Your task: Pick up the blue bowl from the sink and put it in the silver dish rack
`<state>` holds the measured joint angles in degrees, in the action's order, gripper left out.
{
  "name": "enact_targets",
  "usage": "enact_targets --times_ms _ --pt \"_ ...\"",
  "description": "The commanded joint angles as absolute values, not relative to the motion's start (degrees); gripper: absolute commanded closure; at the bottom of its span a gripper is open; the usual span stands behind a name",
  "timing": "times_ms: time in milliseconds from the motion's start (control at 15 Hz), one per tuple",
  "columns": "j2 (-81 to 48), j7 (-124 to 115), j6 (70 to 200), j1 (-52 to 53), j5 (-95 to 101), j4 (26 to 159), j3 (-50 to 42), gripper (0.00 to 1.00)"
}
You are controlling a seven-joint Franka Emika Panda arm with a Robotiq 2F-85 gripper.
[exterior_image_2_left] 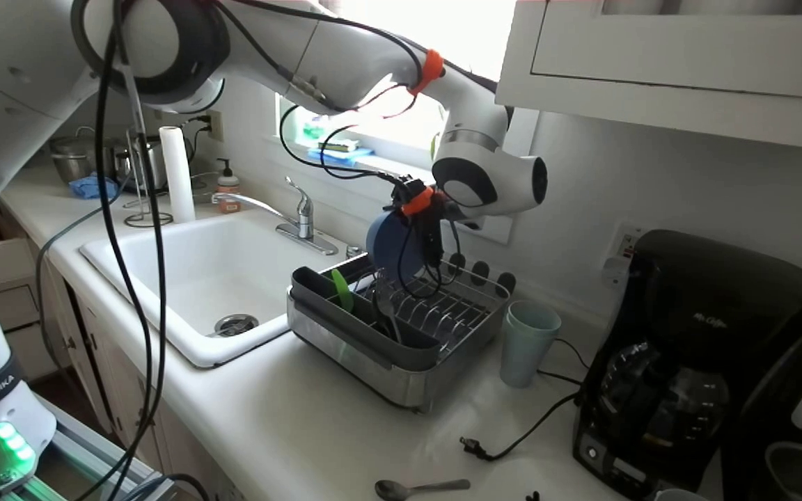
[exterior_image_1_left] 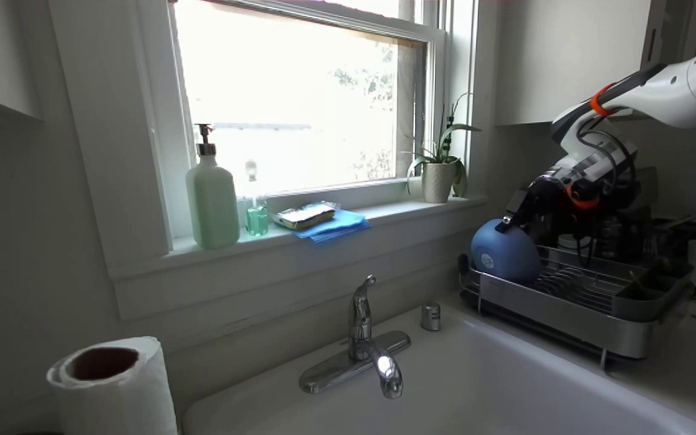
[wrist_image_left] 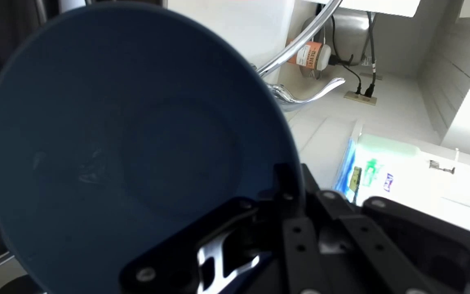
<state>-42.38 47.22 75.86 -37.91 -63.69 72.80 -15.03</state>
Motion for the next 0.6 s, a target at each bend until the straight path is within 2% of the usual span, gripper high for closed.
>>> enact_targets --times_ms 0,67,133,533 --pt "-45.3 45.1 75.8 -39.3 -61.9 68.0 -13.1 0.99" --pt "-45.5 44.9 75.8 -39.5 -61.5 67.7 -13.0 0.99" --pt "-45.6 44.8 76.0 -39.5 -60.7 67.4 -13.1 0.78" --pt "-47.4 44.0 77.1 -40.7 -57.9 63.3 -12.4 0.36"
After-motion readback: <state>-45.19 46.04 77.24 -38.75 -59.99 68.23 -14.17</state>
